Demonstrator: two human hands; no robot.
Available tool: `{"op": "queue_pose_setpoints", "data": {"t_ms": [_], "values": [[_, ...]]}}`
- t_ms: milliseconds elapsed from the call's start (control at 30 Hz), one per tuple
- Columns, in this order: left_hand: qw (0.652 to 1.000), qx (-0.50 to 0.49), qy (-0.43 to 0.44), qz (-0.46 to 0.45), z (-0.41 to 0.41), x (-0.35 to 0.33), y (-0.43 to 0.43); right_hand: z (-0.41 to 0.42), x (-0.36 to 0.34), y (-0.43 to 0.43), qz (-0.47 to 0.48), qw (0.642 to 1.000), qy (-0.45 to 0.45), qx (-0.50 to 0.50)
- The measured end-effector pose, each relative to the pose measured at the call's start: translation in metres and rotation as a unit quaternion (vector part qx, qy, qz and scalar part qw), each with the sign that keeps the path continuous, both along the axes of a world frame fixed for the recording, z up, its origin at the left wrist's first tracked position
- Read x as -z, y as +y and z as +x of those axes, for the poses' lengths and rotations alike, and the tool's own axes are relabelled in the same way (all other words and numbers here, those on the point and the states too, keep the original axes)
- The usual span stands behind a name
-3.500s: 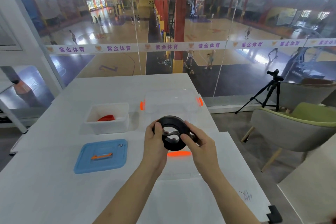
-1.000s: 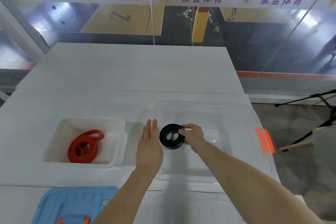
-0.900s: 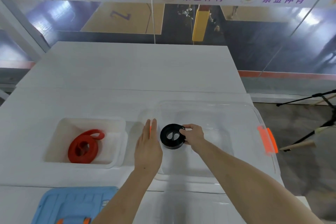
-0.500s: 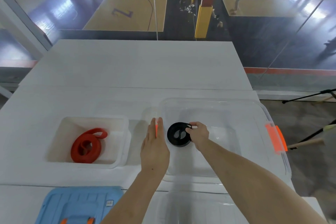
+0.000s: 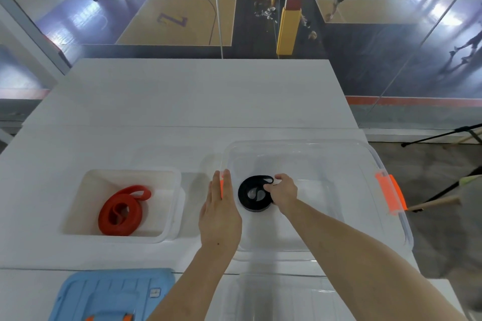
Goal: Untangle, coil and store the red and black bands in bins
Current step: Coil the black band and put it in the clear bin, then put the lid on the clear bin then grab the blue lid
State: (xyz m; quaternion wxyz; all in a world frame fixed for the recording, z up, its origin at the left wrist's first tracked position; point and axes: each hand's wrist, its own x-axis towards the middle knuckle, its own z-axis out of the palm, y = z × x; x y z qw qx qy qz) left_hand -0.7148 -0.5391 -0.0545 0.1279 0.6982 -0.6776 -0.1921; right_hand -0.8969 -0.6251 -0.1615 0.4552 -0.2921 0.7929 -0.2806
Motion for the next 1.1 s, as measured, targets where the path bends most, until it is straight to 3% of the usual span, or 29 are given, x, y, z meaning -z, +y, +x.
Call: {"op": "queue_pose_setpoints", "data": {"t_ms": [300,600,867,967,1100], "values": [[0.999,0.023,-0.031,0.019,0.000,-0.007,-0.003,-0.021,-0.038,0.009,0.018,0.998,0.018,-0.062],[0.998,0.052,-0.047,0.003,0.005,-0.040,0.029,-0.016,-0.121,0.069,-0.108,0.958,0.166,-0.209],[0.987,0.128,-0.080,-0.052,0.016,-0.055,0.143,-0.009,-0.191,0.207,-0.235,0.856,0.362,-0.285],[0.981,0.159,-0.099,-0.049,0.026,-0.043,0.192,-0.020,-0.181,0.279,-0.245,0.843,0.394,-0.271],[0.977,0.180,-0.110,-0.015,0.036,-0.019,0.242,-0.041,-0.145,0.374,-0.185,0.847,0.427,-0.256]]}}
